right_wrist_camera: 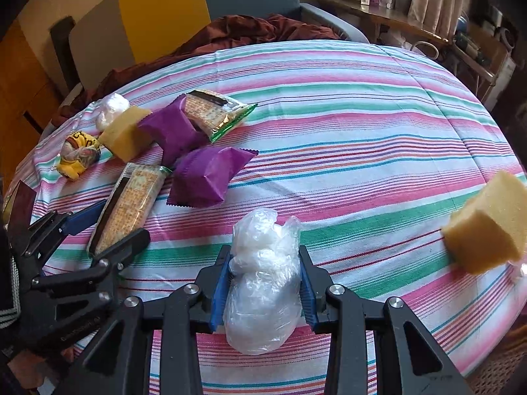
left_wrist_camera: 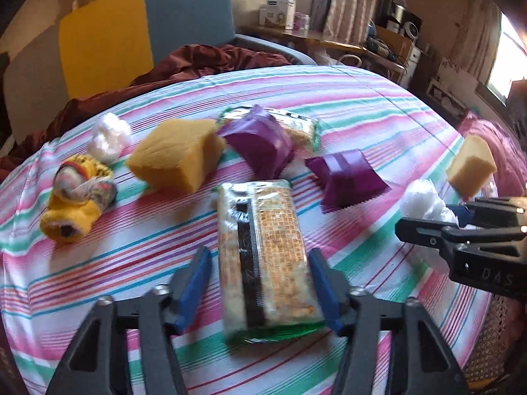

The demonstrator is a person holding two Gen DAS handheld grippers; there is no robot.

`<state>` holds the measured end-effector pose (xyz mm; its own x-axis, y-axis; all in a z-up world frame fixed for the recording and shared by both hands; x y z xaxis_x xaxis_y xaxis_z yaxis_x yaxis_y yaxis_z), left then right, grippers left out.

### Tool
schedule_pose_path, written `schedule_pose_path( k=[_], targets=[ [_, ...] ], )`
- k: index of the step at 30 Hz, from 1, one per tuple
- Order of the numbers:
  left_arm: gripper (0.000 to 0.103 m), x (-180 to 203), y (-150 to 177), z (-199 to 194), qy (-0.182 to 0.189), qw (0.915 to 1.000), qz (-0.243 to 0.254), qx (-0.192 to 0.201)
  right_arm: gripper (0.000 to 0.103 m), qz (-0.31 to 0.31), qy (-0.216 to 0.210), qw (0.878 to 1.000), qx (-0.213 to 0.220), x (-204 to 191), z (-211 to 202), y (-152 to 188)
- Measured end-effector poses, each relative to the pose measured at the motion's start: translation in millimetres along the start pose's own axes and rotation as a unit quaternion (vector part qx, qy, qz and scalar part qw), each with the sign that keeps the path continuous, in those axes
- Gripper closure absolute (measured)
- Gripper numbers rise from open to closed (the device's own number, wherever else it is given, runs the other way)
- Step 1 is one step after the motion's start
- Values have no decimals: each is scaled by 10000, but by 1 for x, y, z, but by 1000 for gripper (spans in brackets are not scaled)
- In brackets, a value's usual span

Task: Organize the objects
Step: 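Grasp the cracker packet with the left tool while the right tool holds the cotton bag, then carry the cracker packet and cotton bag over the gold tray with both tools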

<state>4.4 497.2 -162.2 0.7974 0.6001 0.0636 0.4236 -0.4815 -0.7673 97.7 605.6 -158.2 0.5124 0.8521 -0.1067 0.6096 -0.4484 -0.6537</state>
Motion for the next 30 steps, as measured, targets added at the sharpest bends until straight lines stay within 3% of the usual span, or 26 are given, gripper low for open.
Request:
schedule_pose_path(
  k=[4, 11, 30],
  targets=[
    [54, -5, 3, -7, 197, 9998, 1, 70, 65, -132, 33, 9999, 63, -4, -2, -1],
    [55, -7, 16, -29, 117, 9992, 197, 318, 65, -438, 135, 9986, 246, -12, -7, -5],
    [55, -23, 44, -84, 169, 9962, -140, 846, 65, -1232, 275, 9898, 655, -37, -16, -13]
  ],
)
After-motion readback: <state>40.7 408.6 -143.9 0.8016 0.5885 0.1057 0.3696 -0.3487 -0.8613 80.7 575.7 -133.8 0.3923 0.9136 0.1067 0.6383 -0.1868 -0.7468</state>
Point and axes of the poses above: each gripper's, at about its wrist camera, not at the fingertips, and z roughly the way its jaws point, x to its right, y to its underside, the point moved 9 cm from there along z, roughly the way its jaws point, and after that the axes turned 14 degrees about x, right-handed, at the moved point
